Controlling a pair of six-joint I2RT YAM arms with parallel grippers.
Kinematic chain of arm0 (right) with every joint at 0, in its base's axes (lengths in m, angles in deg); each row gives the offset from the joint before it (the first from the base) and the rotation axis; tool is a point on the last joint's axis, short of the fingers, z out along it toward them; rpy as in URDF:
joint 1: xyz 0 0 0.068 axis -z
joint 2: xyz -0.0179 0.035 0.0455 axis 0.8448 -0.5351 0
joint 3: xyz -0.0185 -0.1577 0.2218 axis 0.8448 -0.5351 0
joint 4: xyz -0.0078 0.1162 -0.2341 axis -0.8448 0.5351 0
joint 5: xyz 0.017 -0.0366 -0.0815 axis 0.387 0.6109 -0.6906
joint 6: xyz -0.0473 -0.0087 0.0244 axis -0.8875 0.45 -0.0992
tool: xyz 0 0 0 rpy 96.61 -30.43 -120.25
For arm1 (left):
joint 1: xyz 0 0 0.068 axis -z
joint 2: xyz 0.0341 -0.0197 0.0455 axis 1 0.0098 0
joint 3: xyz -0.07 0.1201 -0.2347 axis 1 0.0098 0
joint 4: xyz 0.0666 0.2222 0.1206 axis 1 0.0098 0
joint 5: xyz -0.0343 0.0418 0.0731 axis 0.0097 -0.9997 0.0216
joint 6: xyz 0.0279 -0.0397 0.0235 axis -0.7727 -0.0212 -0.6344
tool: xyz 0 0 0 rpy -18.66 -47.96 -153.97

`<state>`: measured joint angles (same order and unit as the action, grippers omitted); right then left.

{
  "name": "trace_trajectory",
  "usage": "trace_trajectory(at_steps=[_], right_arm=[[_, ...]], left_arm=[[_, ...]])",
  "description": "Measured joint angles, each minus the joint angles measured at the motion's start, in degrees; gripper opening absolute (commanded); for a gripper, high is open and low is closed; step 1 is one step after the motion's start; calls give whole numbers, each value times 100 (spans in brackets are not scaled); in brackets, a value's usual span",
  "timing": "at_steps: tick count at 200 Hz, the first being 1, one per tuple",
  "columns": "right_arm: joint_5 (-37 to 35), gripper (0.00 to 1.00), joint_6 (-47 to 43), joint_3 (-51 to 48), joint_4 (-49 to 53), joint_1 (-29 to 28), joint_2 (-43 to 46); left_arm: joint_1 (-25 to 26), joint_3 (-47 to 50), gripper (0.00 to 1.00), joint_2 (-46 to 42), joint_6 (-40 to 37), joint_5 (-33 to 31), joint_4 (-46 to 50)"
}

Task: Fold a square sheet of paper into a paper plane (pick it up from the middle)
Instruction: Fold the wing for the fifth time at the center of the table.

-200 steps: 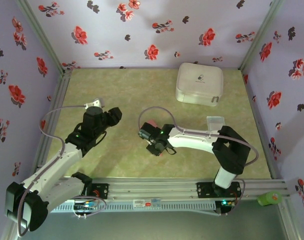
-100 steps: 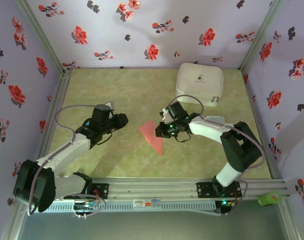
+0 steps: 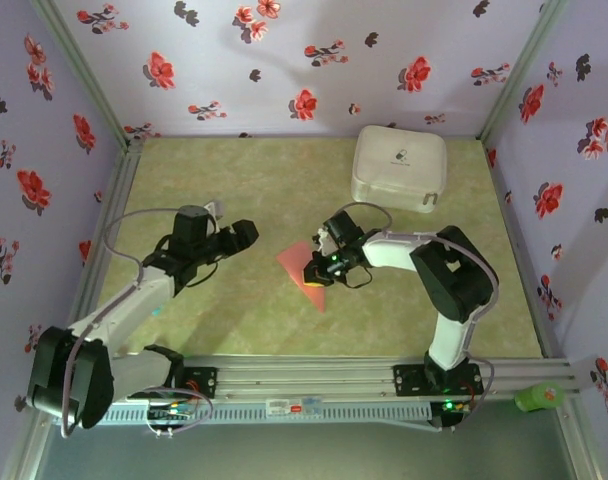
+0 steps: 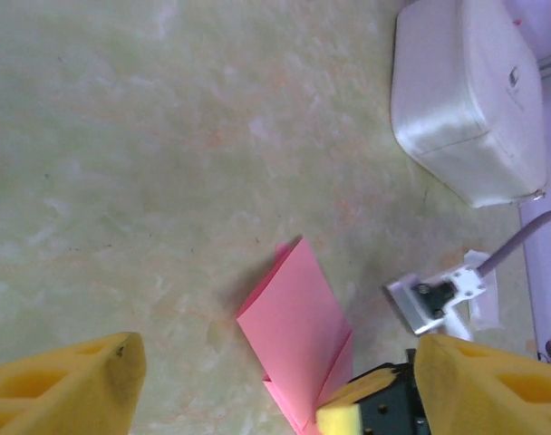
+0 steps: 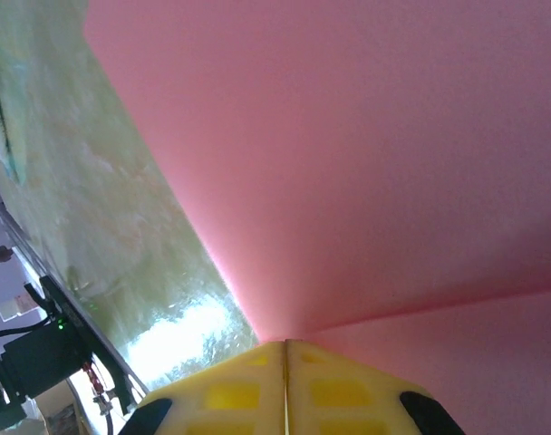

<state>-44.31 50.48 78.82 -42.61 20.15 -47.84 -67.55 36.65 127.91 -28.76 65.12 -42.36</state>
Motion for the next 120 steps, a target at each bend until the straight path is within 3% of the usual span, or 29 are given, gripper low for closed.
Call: trace_trajectory(at_steps=[6, 80, 120], right_arm=[[-15, 8, 44, 0, 2, 0, -66], [-221, 9, 944, -85, -365, -28, -122], [-601, 10, 2201, -632, -1423, -68, 107]], left_arm=[[-22, -4, 99, -66, -39, -31, 39], [-435, 708, 100, -1556, 22, -345, -227], [-455, 741, 68, -737, 581, 107, -741]])
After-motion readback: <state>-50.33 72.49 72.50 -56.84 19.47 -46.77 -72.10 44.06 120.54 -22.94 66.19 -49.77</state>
